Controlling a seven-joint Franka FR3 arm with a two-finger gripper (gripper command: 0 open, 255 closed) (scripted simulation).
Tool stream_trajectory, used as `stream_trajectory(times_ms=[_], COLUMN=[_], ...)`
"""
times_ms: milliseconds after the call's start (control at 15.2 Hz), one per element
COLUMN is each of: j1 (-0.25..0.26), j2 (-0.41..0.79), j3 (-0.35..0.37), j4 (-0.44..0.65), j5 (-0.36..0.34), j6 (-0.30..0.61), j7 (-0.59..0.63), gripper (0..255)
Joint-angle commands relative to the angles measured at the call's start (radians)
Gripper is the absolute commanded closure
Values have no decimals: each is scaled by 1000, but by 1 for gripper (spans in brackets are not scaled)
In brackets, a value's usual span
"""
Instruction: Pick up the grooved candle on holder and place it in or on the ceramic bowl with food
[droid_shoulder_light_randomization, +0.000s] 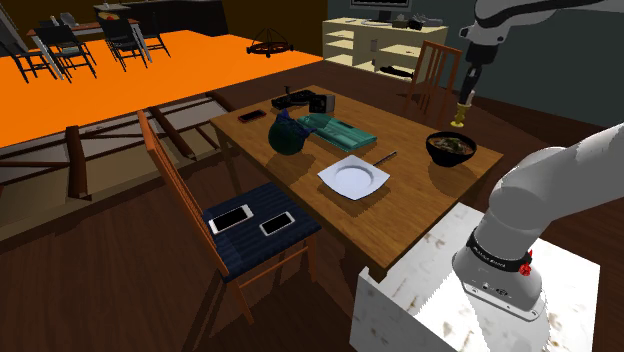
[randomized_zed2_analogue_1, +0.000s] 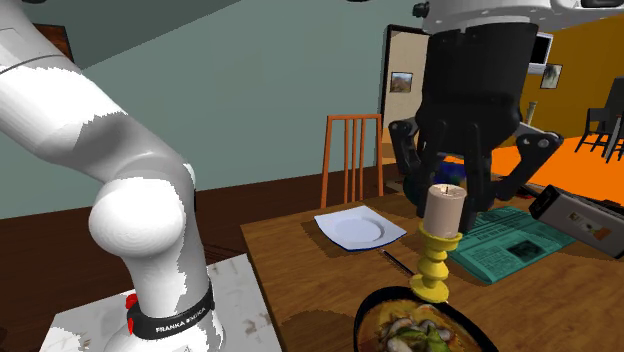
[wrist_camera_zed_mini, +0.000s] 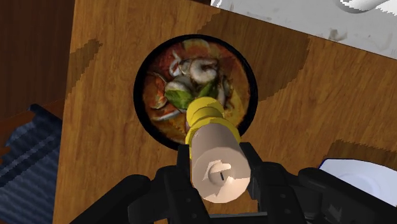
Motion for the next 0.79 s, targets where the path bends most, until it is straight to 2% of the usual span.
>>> stream_trajectory(times_ms=[0,528,726], j1=[0,-5,-5], j2=[5,22,24], j3=[-8,-40,-43], j4=[-22,-115,-122], j5=[-4,-22,-23], j6=[28,138,147], j7=[0,0,0], gripper=[255,255,255])
